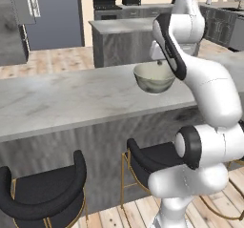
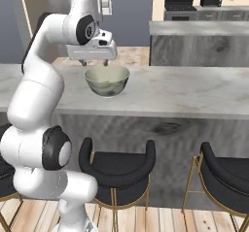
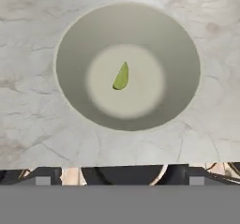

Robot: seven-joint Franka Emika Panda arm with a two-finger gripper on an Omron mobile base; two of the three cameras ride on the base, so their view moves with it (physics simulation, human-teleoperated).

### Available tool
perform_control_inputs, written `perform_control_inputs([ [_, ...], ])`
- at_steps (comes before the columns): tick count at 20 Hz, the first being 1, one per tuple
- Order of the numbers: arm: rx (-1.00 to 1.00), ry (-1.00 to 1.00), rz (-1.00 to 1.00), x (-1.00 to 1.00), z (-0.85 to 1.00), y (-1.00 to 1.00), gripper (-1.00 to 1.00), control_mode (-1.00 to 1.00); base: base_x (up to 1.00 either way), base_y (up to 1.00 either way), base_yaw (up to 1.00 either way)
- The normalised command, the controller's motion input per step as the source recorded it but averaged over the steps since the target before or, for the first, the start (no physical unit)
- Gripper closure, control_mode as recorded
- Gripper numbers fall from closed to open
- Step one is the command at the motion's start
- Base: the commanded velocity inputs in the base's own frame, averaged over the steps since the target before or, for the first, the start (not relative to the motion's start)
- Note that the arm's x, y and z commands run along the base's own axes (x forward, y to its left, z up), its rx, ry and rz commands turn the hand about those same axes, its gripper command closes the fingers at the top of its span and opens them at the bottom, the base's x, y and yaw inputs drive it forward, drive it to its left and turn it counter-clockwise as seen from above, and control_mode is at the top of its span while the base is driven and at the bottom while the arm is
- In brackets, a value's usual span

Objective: There is a bowl on the dining counter. Grab a lemon wedge from the fridge and place it in the bowl. Then get the liquor bottle and glass cup from the cabinet and place them next to the bowl.

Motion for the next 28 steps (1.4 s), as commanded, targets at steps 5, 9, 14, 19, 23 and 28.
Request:
perform_control_inputs([
  [5, 0.01, -0.36, 0.00, -1.00, 0.00, 0.00, -1.00, -1.00, 0.00, 0.00, 0.00],
  [9, 0.01, -0.30, 0.00, -1.00, 0.00, 0.00, -1.00, -1.00, 0.00, 0.00, 0.00],
  [14, 0.00, -0.25, 0.00, -0.99, -0.25, 0.00, -1.00, -1.00, 0.00, 0.00, 0.00],
  [19, 0.00, -0.08, 0.00, -0.52, -0.45, 0.00, -1.00, -1.00, 0.00, 0.00, 0.00],
  [23, 0.03, -0.06, 0.01, -0.25, -0.40, 0.00, -1.00, -1.00, 0.00, 0.00, 0.00],
  [28, 0.01, -0.03, -0.01, -0.24, -0.08, -0.10, -1.00, -1.00, 0.00, 0.00, 0.00],
])
